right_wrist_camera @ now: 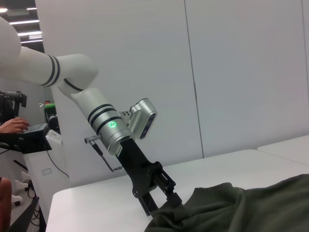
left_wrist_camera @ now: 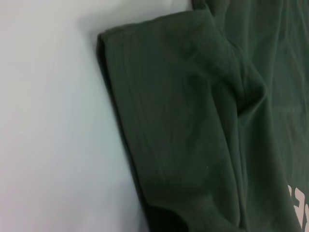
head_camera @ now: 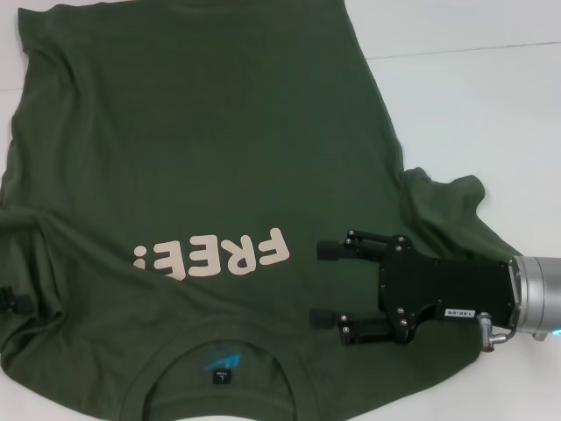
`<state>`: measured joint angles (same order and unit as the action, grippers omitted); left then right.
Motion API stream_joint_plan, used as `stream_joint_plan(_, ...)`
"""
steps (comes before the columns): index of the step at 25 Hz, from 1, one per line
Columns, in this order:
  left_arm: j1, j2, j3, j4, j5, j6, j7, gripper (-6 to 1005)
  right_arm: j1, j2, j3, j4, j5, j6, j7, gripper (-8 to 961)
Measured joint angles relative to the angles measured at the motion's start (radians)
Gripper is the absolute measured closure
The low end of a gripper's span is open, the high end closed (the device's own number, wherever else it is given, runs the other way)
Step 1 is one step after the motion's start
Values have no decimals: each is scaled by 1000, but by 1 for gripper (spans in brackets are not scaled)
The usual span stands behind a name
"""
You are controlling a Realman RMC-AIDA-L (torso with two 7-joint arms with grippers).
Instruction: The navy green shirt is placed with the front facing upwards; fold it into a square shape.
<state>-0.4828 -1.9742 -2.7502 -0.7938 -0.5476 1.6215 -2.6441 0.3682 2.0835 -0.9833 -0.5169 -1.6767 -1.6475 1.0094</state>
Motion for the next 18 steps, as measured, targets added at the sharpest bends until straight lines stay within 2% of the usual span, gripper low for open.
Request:
stream_joint_plan(5, 0, 0, 6, -4, 4, -5, -7, 172, 1, -2, 0, 0, 0, 0, 0, 71)
stream_joint_plan(10, -6, 2, 12, -12, 4, -3, 1, 306, 2, -3, 0, 0, 1, 0, 0, 70)
stream_joint_plan(18, -16, 5, 35, -4, 7, -6, -3, 461, 2, -5, 0, 0, 4, 0, 0, 69)
